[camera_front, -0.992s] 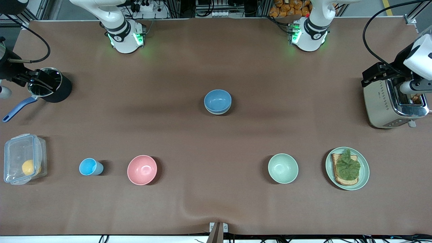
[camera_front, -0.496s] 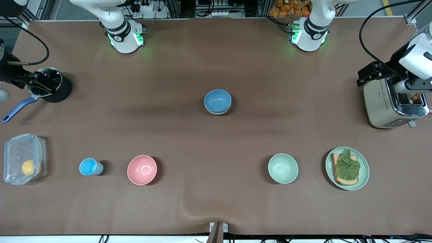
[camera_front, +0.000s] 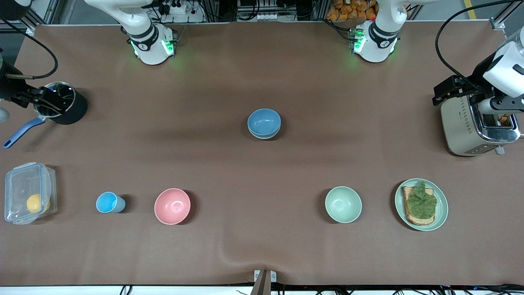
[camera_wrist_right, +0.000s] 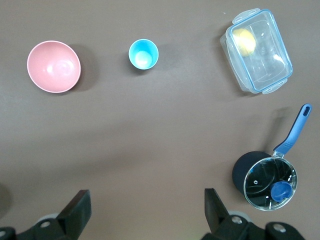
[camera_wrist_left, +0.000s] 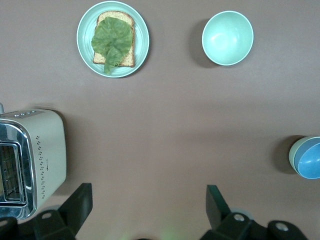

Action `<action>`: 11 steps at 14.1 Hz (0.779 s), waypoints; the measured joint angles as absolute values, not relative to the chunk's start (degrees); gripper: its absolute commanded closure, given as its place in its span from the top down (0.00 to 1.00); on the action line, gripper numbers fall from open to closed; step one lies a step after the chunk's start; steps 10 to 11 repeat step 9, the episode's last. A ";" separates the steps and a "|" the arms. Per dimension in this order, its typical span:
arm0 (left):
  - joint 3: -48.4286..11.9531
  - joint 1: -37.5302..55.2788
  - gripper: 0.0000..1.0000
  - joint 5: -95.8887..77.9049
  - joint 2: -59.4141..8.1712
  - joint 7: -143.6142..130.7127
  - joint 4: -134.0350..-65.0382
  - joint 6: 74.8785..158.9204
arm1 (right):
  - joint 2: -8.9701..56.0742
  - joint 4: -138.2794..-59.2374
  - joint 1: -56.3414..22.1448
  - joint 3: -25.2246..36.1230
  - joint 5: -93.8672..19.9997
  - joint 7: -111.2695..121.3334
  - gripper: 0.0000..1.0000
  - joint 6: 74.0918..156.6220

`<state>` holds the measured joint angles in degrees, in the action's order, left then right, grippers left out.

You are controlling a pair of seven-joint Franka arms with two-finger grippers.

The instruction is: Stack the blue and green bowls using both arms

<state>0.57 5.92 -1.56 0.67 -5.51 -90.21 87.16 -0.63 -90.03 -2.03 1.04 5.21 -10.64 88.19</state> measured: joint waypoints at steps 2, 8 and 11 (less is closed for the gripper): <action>0.57 5.92 1.00 -1.56 0.67 -5.51 -90.21 87.17 | -0.59 -89.80 -2.09 0.92 3.52 -10.65 1.00 88.99; 0.54 5.97 1.00 -0.66 0.67 -5.51 -90.21 88.12 | -0.51 -89.69 -2.09 1.08 1.10 -10.65 1.00 89.50; 0.54 5.97 1.00 -0.66 0.67 -5.51 -90.21 88.17 | -0.50 -89.69 -2.09 1.08 1.08 -10.65 1.00 89.50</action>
